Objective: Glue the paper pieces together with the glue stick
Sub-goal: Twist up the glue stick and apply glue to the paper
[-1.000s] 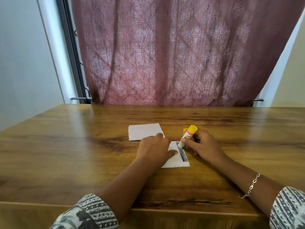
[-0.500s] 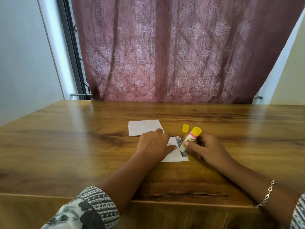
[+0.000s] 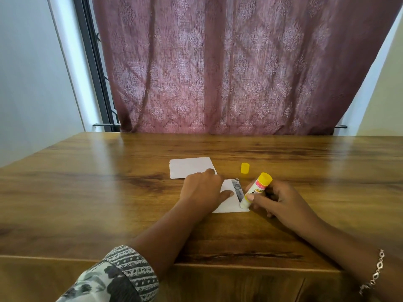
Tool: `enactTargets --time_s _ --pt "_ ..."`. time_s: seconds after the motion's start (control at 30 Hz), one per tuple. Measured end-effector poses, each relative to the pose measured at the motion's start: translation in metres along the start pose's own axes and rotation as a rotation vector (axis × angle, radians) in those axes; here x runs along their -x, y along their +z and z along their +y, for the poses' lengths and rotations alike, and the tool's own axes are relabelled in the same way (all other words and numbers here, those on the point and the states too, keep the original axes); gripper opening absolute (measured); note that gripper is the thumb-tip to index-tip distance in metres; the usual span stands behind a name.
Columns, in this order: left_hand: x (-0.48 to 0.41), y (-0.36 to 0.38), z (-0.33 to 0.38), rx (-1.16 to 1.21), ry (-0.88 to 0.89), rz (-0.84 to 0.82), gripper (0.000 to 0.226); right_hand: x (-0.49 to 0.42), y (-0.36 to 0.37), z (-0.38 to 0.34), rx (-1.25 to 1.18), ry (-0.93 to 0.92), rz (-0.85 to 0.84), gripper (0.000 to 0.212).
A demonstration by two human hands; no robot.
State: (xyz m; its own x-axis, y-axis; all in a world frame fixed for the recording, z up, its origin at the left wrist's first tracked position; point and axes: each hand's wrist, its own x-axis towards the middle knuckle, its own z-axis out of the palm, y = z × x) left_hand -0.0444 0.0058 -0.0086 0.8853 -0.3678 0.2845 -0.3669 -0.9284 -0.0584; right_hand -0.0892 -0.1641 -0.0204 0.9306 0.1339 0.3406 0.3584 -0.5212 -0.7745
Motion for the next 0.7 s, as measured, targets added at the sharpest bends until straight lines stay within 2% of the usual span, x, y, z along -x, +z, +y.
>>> enactTargets --time_s 0.17,0.27,0.33,0.47,0.57,0.7 --pt "0.000 -0.001 -0.002 0.029 0.010 0.008 0.049 -0.002 0.000 0.002 -0.124 0.048 0.026 0.013" --pt "0.000 -0.005 -0.013 0.172 0.055 0.093 0.036 -0.004 -0.001 0.005 -0.195 0.091 0.052 0.011" --pt "-0.001 -0.007 -0.021 0.340 0.116 0.089 0.027 -0.004 -0.002 0.004 -0.246 0.113 0.057 0.010" --pt "-0.002 -0.009 -0.034 0.621 0.208 -0.114 0.023 -0.005 -0.003 0.003 -0.364 0.154 0.075 0.012" --pt "-0.004 -0.006 -0.039 0.643 0.218 -0.260 0.026 -0.006 -0.004 0.001 -0.420 0.181 0.091 0.013" --pt "-0.005 -0.004 -0.040 0.615 0.224 -0.307 0.029 -0.005 -0.005 0.000 -0.458 0.206 0.104 0.014"
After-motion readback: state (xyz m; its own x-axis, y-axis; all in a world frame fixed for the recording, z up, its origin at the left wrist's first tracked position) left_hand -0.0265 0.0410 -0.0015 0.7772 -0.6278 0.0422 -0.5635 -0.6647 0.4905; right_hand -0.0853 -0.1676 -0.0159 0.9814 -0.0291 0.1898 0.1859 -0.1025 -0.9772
